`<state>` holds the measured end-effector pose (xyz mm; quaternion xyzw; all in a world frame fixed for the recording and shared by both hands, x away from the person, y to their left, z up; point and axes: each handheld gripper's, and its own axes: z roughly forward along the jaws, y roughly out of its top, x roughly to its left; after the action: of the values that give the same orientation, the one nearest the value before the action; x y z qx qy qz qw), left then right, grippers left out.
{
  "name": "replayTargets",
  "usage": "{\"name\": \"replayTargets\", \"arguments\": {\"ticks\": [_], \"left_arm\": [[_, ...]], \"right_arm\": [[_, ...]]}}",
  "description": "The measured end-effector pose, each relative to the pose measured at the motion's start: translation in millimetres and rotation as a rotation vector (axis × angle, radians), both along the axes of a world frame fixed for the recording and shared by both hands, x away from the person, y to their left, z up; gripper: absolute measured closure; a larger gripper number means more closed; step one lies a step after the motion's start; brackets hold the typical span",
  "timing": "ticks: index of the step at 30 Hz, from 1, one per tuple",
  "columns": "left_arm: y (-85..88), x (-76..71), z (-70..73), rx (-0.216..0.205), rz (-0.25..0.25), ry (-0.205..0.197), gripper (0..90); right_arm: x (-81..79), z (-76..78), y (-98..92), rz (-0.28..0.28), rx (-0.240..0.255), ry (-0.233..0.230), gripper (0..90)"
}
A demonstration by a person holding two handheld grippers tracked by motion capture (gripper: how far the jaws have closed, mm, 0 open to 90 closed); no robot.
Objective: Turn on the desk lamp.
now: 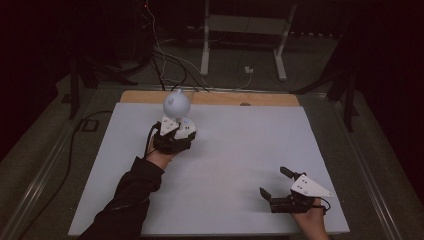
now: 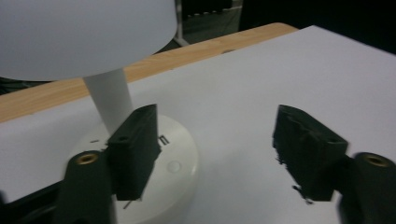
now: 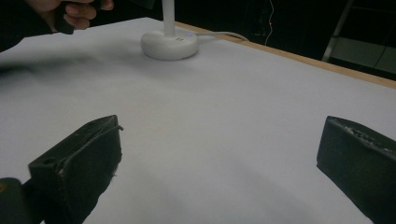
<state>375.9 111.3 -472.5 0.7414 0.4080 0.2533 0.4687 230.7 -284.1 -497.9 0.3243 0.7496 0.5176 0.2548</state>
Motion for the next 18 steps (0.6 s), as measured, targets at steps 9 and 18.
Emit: {"name": "replayTargets", "arguments": {"ticks": [9,18], "left_arm": [[-3.3,4.4,-9.7,0.045,0.094,-0.064,67.6],[-10.3,9.5,-22.0,0.035,0.172,-0.051,77.7]], "right_arm": [[0.1,0.0,-0.3,-0.001,0.002,0.002,0.0],[0.1,0.1,-0.4,-0.001,-0.003,-0.001,0.0]]}}
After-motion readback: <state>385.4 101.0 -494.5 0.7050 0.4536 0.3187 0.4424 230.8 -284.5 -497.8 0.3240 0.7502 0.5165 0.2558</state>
